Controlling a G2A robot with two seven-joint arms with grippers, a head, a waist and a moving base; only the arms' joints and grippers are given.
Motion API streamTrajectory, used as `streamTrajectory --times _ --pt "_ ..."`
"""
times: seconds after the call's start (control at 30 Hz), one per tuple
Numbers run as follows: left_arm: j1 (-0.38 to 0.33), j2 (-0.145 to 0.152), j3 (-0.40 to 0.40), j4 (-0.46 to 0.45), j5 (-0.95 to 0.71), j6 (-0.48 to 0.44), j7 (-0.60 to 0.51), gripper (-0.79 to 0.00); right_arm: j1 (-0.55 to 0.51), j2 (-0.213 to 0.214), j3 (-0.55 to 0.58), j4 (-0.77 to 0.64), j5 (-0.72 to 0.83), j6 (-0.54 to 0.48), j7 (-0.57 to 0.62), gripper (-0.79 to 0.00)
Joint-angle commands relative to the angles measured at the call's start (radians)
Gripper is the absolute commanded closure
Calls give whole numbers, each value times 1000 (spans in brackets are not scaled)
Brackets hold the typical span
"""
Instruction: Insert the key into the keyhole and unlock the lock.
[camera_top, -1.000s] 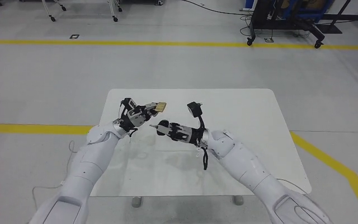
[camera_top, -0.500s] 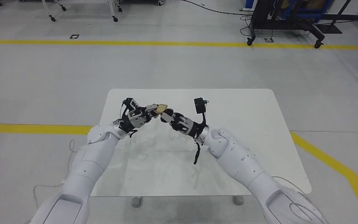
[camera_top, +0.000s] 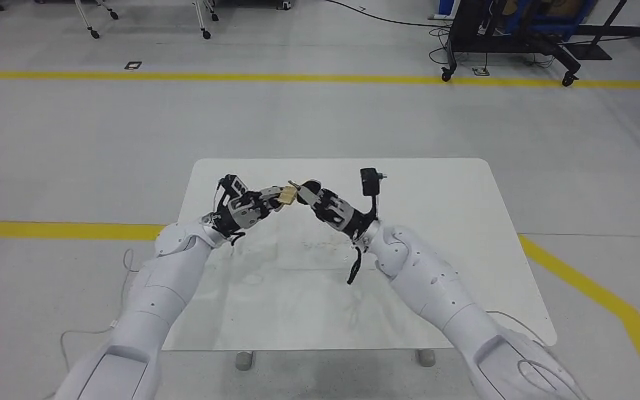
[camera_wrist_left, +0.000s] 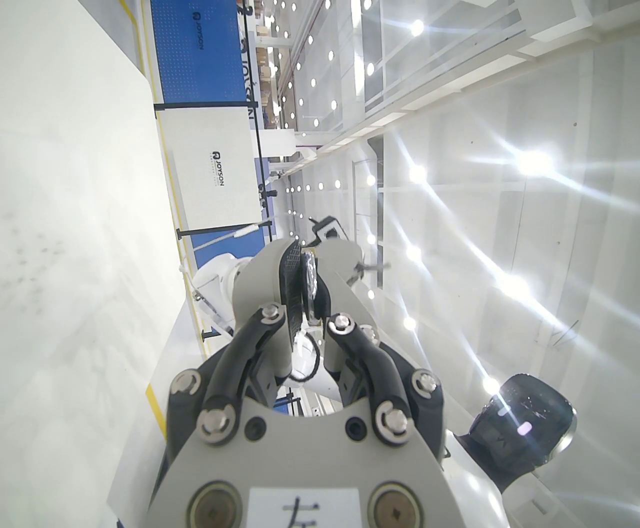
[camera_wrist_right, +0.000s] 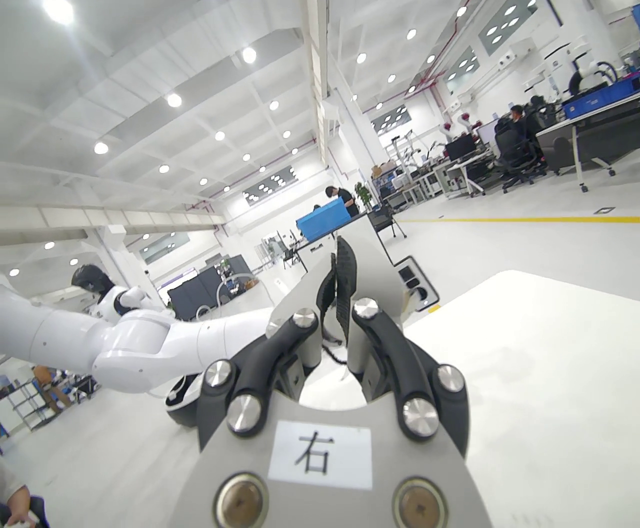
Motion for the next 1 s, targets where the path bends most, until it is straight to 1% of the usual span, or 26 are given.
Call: streamTrajectory --times 0.0,0.13,0.27,0.43,0.67,0.73,0.8,0.87,0.97 --pt "0 -1 -1 -1 0 5 3 0 -14 1 -12 -13 -11 0 3 0" --pt "2 -5 -2 -7 -4 11 -14 0 -15 -2 -35 -15 26 0 28 0" --pt "2 -7 -3 -4 -3 12 -21 0 0 -5 -39 2 27 0 23 0" --pt "2 -6 -8 -11 4 -4 -73 0 24 -10 -13 46 -22 0 -45 0" --pt "-2 -8 -7 -14 30 -20 -95 0 33 -12 33 74 -107 7 -153 0" --pt "-5 -7 -6 -15 51 -40 -103 0 32 -12 44 79 -118 0 -171 0" --pt "-12 -3 -3 -20 103 -84 -103 0 30 -11 55 81 -110 0 -181 0" --pt "-10 -1 -8 -37 113 -128 -122 0 31 -8 67 88 -92 0 -178 0" --pt "6 10 -14 -112 157 -143 -107 0 34 -2 78 97 -44 0 -137 0"
